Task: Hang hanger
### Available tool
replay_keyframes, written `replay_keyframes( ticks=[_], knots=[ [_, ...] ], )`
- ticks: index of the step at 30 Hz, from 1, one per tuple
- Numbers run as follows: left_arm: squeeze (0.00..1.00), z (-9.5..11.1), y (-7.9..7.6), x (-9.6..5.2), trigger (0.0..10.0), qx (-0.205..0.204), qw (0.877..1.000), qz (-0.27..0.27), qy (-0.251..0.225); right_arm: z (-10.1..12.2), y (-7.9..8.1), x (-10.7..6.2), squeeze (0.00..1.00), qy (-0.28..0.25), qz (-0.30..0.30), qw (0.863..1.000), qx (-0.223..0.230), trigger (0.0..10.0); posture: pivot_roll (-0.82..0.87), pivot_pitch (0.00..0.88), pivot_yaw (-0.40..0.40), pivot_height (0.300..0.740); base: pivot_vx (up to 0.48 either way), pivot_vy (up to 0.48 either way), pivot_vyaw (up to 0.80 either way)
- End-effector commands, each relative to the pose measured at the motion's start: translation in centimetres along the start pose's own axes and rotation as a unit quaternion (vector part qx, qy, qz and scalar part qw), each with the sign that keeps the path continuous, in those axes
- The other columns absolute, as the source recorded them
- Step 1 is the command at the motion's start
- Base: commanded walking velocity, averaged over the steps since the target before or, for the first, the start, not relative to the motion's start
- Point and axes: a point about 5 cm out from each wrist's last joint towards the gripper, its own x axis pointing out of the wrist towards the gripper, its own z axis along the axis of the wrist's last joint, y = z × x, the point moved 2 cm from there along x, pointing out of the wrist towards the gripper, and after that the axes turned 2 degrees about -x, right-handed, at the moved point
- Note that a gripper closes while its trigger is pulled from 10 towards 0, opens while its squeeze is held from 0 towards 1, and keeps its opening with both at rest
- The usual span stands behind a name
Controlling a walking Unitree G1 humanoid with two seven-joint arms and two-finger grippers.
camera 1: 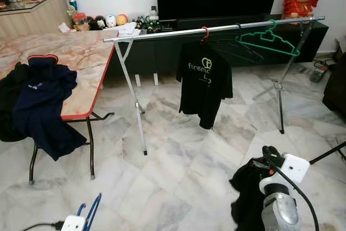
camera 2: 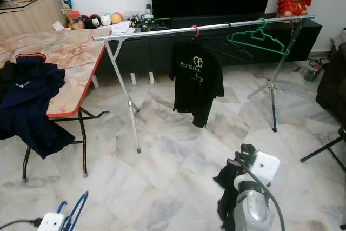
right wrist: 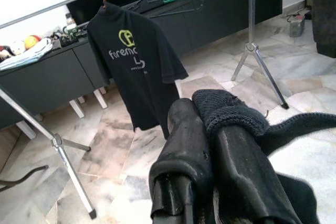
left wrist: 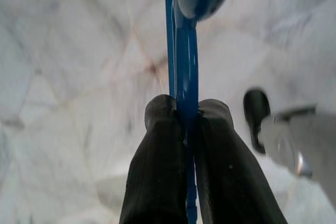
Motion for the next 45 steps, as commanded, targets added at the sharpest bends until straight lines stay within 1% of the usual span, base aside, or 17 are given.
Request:
replay_keyframes(
  ticks=[1, 2, 5, 8, 10, 11, 14, 17, 18, 19, 24, 30, 31, 33, 37, 40, 45],
  knots=[
    [0.0, -1.2, 0.5, -0.1, 10.0, 0.003, 1.0, 0.013, 0.024, 1.3, 1.2, 0.4, 0.0, -0.024, 0.022, 0.999, -0.006, 10.0, -0.01, 0.0, 0.093, 0.74, 0.0, 0.0, 0.0],
    [0.0, -1.8, 0.2, -0.2, 10.0, 0.004, 0.999, 0.008, 0.032, 1.4, 1.4, 0.3, 0.0, -0.026, 0.025, 0.999, -0.005, 10.0, -0.02, 0.0, 0.096, 0.74, 0.0, 0.0, 0.0],
    [0.0, -2.1, 0.1, -0.2, 10.0, 0.004, 0.999, 0.005, 0.035, 1.7, 1.5, 0.2, 0.0, -0.031, 0.028, 0.999, -0.012, 10.0, -0.02, 0.0, 0.098, 0.74, 0.0, 0.0, 0.0],
    [0.0, -2.3, 0.0, -0.2, 10.0, -0.001, 0.999, 0.0, 0.038, 1.8, 1.2, 0.2, 0.0, -0.035, 0.013, 0.999, -0.008, 10.0, -0.02, 0.0, 0.099, 0.74, 0.0, 0.0, 0.0],
    [0.0, -2.5, -0.4, -0.2, 10.0, 0.013, 0.999, -0.008, 0.046, 1.8, 1.0, 0.2, 0.0, -0.033, 0.006, 0.999, -0.008, 10.0, -0.02, 0.0, 0.1, 0.74, 0.0, 0.0, 0.0],
    [0.0, -2.8, -0.7, -0.2, 10.0, 0.014, 0.998, -0.012, 0.053, 1.8, 1.1, 0.1, 0.0, -0.034, 0.009, 0.999, -0.026, 10.0, -0.02, 0.0, 0.1, 0.74, 0.0, 0.0, 0.0],
    [0.0, -3.0, -0.8, -0.2, 10.0, 0.009, 0.998, -0.01, 0.058, 1.7, 1.3, 0.1, 0.0, -0.034, 0.012, 0.999, -0.024, 10.0, -0.02, 0.0, 0.101, 0.74, 0.0, 0.0, 0.0],
    [0.0, -3.0, -0.8, -0.2, 10.0, 0.005, 0.998, -0.009, 0.06, 1.9, 1.3, 0.0, 0.0, -0.039, 0.007, 0.999, -0.027, 10.0, -0.03, 0.0, 0.101, 0.74, 0.0, 0.3, 0.66],
    [0.0, -2.9, -0.9, -0.2, 10.0, 0.003, 0.998, -0.009, 0.059, 2.2, 1.4, 0.1, 0.0, -0.046, 0.016, 0.998, -0.04, 10.0, -0.02, 0.0, 0.099, 0.74, 0.0, 0.319, 0.8],
    [0.0, -2.9, -0.9, -0.2, 10.0, 0.003, 0.998, -0.009, 0.059, 2.2, 1.4, 0.1, 0.0, -0.046, 0.016, 0.998, -0.04, 10.0, -0.02, 0.0, 0.099, 0.74, 0.0, 0.319, 0.8],
    [0.0, -2.6, -1.1, 0.0, 10.0, -0.006, 0.998, -0.007, 0.056, 2.4, 1.5, 0.8, 0.0, -0.037, 0.023, 0.998, -0.04, 10.0, -0.01, 0.0, 0.094, 0.74, 0.0, 0.335, 0.0],
    [0.0, -2.5, -1.3, 0.0, 10.0, -0.012, 0.998, -0.007, 0.057, 2.6, 2.4, 1.1, 0.0, -0.038, 0.037, 0.998, -0.043, 10.0, 0.0, 0.0, 0.092, 0.74, 0.0, 0.456, 0.0],
    [0.0, -2.4, -1.4, 0.0, 10.0, -0.013, 0.998, -0.008, 0.057, 2.7, 3.0, 1.1, 0.0, -0.042, 0.048, 0.997, -0.053, 10.0, 0.0, 0.0, 0.091, 0.74, 0.0, 0.458, 0.0],
    [0.0, -2.4, -1.5, 0.1, 10.0, -0.015, 0.998, -0.009, 0.057, 2.8, 3.3, 1.2, 0.0, -0.047, 0.056, 0.996, -0.059, 10.0, 0.0, 0.0, 0.087, 0.74, 0.0, 0.458, 0.0],
    [0.0, -2.4, -1.7, 0.1, 10.0, -0.017, 0.998, -0.01, 0.057, 3.0, 3.5, 1.2, 0.0, -0.052, 0.064, 0.994, -0.073, 10.0, 0.01, 0.0, 0.084, 0.74, 0.0, 0.456, 0.4],
    [0.0, -2.4, -1.8, 0.1, 10.0, -0.019, 0.998, -0.01, 0.057, 3.0, 3.5, 1.3, 0.0, -0.05, 0.063, 0.995, -0.067, 10.0, 0.01, 0.0, 0.083, 0.74, 0.0, 0.454, 0.8],
    [0.0, -2.7, -1.9, 0.0, 10.0, -0.029, 0.998, -0.008, 0.059, 2.9, 3.4, 1.5, 0.0, -0.043, 0.062, 0.996, -0.057, 10.0, 0.0, 0.0, 0.079, 0.74, 0.0, 0.455, 0.0]
  ],
)
